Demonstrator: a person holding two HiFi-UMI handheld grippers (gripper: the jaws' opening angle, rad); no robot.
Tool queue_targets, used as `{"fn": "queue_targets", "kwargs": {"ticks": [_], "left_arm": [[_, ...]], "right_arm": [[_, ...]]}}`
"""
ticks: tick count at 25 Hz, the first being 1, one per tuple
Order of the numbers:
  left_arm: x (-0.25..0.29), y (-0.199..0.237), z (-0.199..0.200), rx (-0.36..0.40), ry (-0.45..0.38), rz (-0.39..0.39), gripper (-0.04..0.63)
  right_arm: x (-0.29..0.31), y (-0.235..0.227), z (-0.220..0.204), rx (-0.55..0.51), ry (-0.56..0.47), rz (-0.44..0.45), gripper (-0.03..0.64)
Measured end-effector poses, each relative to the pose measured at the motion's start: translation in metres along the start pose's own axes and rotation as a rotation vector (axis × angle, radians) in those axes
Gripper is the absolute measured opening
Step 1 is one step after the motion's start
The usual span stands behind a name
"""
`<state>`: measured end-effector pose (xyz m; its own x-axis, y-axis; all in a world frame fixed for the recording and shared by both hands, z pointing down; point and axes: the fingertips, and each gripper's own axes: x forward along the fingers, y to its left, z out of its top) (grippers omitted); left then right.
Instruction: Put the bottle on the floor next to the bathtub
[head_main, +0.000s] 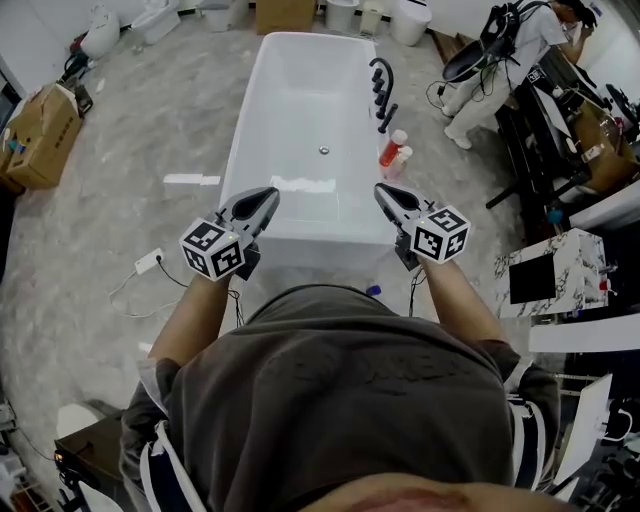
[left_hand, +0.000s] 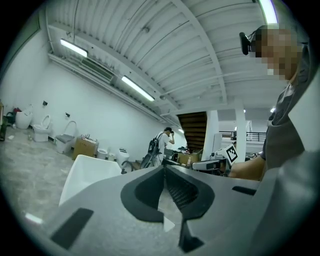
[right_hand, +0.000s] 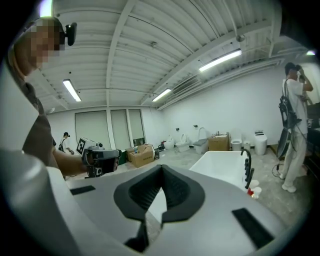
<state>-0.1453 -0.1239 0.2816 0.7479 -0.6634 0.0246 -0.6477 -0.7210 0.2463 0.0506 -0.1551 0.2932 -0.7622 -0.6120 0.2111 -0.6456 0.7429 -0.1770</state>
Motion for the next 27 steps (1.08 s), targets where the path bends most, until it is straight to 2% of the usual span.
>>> {"fn": "queue_targets", "kwargs": {"ticks": [6,27], "left_arm": [[0.003,-0.001,0.002,-0.005,-0.006,-0.007,0.014],[0.009,-0.004,-0.004,-0.024,-0.014,-0.012,0.014]], "right_arm": [[0.0,-0.001,-0.003,-0.064,0.014,-0.02,-0.009],[0.003,-0.005,-0.005,-0.089,0.016,-0.021,-0.009]]}}
